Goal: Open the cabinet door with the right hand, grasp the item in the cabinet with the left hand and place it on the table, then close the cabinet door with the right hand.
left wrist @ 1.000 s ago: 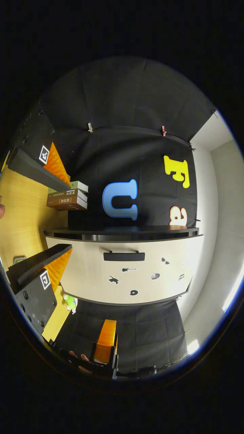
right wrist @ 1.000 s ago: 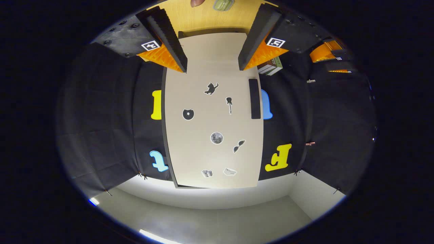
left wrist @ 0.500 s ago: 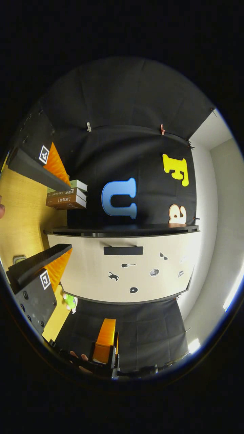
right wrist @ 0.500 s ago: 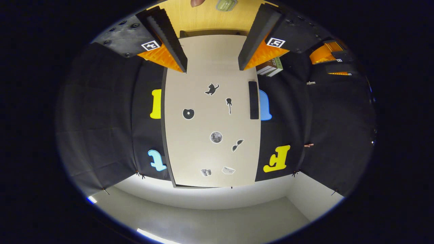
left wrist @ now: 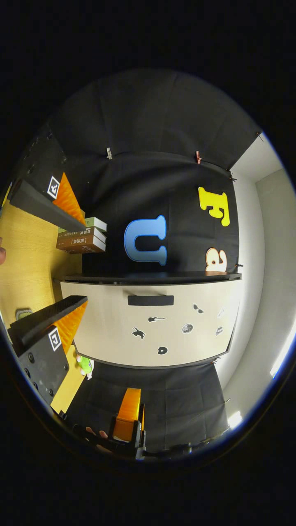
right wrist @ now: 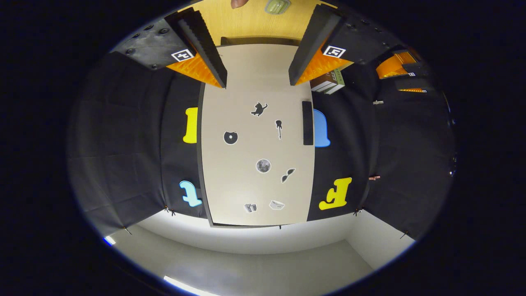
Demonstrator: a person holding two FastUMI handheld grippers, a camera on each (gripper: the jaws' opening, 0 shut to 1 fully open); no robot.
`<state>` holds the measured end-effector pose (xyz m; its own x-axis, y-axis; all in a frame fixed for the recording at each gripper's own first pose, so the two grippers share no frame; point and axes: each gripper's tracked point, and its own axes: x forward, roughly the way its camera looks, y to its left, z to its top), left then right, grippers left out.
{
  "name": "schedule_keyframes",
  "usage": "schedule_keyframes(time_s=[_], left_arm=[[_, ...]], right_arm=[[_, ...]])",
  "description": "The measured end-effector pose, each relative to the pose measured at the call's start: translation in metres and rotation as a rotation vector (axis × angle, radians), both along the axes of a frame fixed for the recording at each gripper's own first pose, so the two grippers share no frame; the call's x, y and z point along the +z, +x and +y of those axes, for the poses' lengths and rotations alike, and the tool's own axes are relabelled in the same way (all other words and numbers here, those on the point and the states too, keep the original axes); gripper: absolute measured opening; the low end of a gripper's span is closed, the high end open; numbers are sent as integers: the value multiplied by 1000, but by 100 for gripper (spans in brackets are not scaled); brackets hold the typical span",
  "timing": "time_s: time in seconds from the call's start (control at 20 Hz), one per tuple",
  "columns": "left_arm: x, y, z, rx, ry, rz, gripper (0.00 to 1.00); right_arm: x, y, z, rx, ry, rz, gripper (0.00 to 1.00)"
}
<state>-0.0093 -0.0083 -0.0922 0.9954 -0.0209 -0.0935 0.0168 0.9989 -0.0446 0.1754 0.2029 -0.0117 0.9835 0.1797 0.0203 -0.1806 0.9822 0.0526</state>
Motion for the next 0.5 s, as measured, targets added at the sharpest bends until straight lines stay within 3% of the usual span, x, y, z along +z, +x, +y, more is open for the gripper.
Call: schedule_keyframes(time_s=[0.5], left_arm=[[4, -3, 6, 20, -8, -9, 97]], right_arm=[[0, 0, 1, 7, -17, -15, 96]])
